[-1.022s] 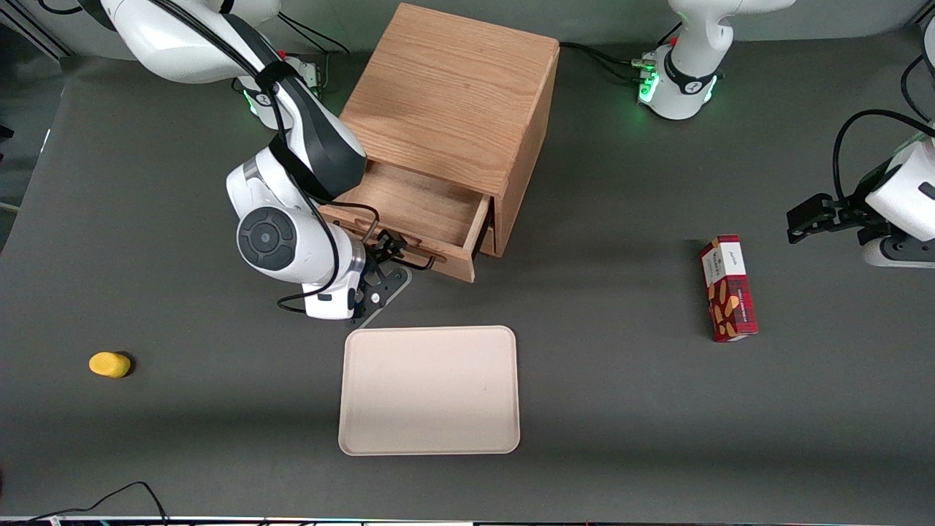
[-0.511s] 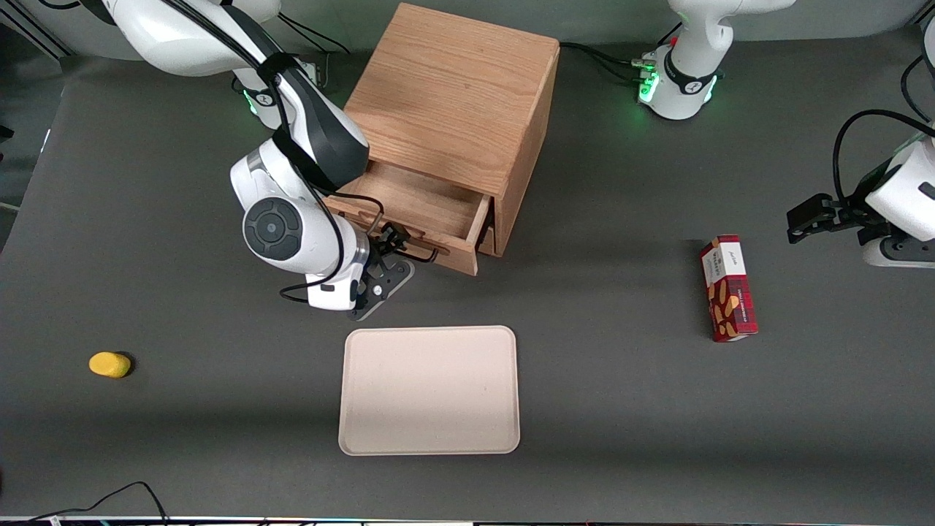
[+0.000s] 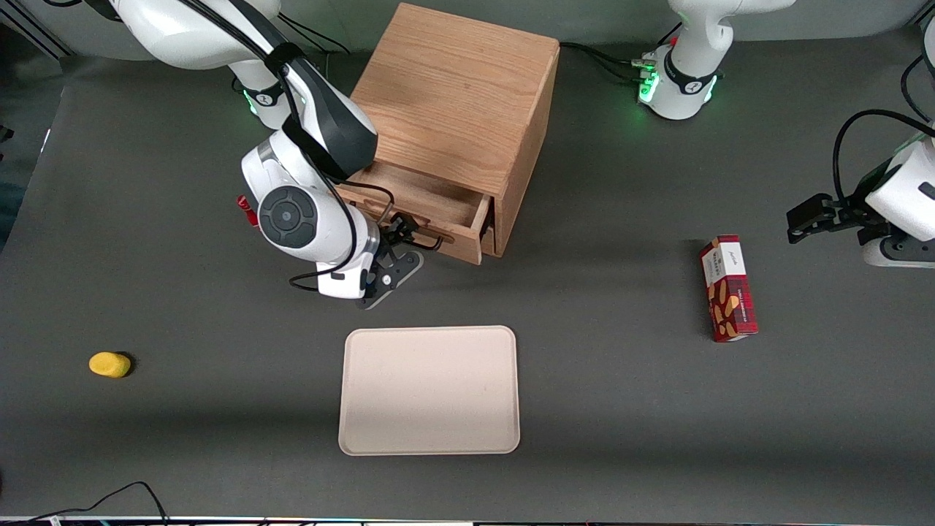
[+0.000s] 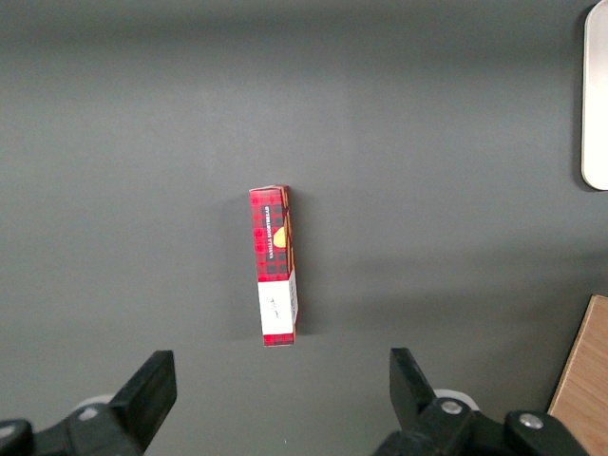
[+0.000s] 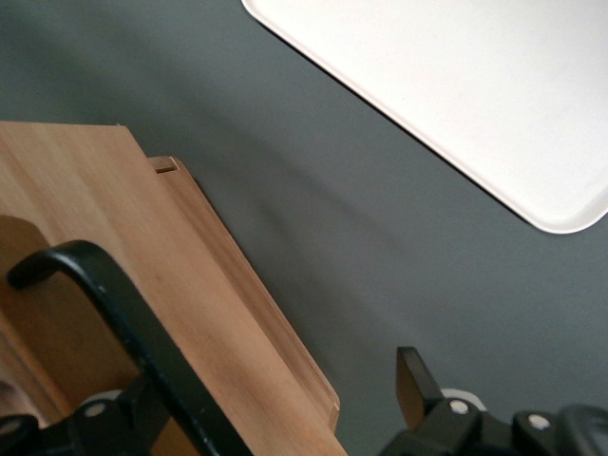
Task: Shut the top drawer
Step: 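Press the drawer front fully flush with the right gripper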
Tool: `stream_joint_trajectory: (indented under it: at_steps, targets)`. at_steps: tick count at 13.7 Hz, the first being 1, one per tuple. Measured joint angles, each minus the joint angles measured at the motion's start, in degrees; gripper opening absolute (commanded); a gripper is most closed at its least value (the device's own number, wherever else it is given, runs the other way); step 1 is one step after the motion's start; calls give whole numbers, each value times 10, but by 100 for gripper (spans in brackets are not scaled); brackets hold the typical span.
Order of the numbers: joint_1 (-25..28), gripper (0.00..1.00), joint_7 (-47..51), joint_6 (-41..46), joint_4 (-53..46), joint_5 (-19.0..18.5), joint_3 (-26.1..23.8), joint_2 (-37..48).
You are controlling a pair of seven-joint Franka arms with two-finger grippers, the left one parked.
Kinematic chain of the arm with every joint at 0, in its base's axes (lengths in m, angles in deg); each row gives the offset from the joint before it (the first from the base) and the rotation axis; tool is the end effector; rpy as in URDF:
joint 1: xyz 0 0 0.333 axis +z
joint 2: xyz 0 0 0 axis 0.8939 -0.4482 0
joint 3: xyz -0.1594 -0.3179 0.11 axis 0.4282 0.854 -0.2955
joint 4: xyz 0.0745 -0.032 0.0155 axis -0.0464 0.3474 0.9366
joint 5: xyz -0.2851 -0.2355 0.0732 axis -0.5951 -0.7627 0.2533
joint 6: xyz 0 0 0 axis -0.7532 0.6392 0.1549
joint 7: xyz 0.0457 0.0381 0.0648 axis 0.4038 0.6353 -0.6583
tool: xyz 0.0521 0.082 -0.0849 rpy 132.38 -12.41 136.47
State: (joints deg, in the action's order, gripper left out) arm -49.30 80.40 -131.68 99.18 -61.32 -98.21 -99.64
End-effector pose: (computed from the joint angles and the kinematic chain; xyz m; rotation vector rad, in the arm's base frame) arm 0.5748 0.3490 0.4225 -2.7945 -0.8972 0.3014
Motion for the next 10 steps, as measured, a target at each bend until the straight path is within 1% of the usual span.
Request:
stream_joint_trajectory:
  at_steps: [10]
  targets:
    - [-2, 100, 18, -10, 44, 0, -18, 30]
